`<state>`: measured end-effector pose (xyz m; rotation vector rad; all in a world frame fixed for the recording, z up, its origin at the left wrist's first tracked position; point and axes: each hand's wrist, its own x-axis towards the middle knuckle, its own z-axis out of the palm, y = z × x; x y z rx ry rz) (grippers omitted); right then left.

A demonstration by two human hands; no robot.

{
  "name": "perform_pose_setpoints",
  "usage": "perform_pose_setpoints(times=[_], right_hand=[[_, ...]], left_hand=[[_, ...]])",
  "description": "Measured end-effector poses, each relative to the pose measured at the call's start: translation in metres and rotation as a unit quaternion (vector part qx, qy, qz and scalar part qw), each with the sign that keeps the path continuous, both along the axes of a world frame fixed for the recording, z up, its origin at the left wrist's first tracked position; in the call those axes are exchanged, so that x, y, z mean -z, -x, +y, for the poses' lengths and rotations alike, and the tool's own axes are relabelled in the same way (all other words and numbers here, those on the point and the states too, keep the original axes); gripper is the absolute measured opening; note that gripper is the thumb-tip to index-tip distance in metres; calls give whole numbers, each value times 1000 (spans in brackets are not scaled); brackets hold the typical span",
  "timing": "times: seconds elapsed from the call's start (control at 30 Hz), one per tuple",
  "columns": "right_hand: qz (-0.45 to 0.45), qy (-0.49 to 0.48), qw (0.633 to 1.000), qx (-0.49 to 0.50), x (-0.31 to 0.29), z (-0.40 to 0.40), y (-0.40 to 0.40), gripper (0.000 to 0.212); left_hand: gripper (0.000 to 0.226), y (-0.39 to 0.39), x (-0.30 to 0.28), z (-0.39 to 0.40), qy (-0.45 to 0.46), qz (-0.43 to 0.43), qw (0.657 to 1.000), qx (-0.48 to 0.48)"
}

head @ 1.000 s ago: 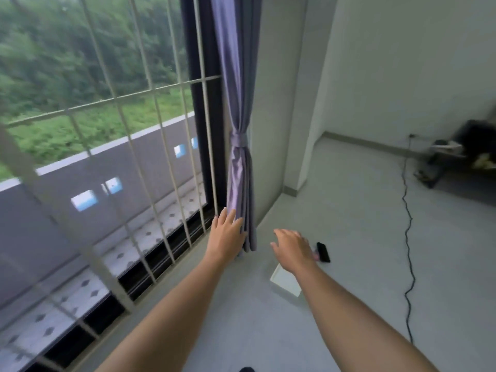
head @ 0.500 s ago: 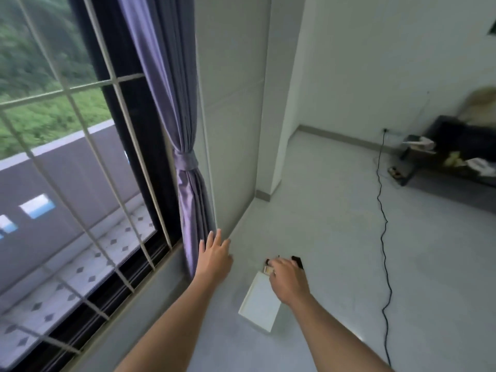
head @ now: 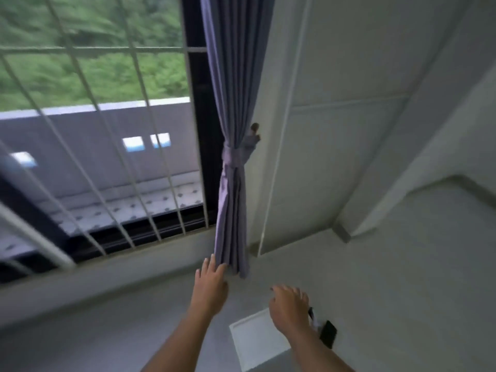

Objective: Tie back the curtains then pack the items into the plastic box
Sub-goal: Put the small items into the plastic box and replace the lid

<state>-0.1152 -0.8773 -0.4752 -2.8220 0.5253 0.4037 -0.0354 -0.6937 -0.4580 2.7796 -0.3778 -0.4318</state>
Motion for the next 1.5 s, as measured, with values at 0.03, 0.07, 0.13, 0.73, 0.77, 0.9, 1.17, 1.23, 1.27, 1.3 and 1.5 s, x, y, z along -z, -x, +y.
perform_pose_setpoints(times=[0.03, 0.07, 0.13, 0.73, 0.77, 0.9, 1.17, 1.23, 1.27, 1.3, 1.5], right_hand=[[6, -6, 1000, -19, 3, -6, -3, 35], [14, -10, 999, -36, 6, -9, -4, 37], [24, -14, 998, -59, 14, -14, -2, 38], [14, 33, 985, -171, 388, -130, -6, 38], [14, 27, 984, -176, 422, -133, -9, 42], [-25, 7, 980, -197, 522, -141, -33, 46], [-183, -3, 963, -200, 664, -152, -84, 43], [-205, -14, 963, -177, 676, -149, -91, 45], [-215, -24, 963, -160, 681, -147, -92, 46], [-222, -35, 965, -139, 685, -146, -91, 47], [-218, -127, 967, -46, 694, -158, -51, 53]], left_hand=[[50, 8, 1, -4, -1, 6, 1000, -21], [51, 15, 1, -7, -6, 11, 999, -35], [51, 26, 4, -14, -19, 18, 998, -57], [55, 79, 391, -101, -112, 50, 992, 21], [56, 79, 423, -105, -114, 48, 992, 25], [57, 57, 518, -107, -116, 10, 992, 40], [56, 8, 666, -72, -72, -57, 996, -17], [56, 3, 684, -70, -44, -69, 996, -42], [56, 3, 691, -70, -20, -75, 995, -56], [56, 5, 697, -72, 20, -77, 994, -79], [56, 47, 716, -87, 259, -66, 922, -281]])
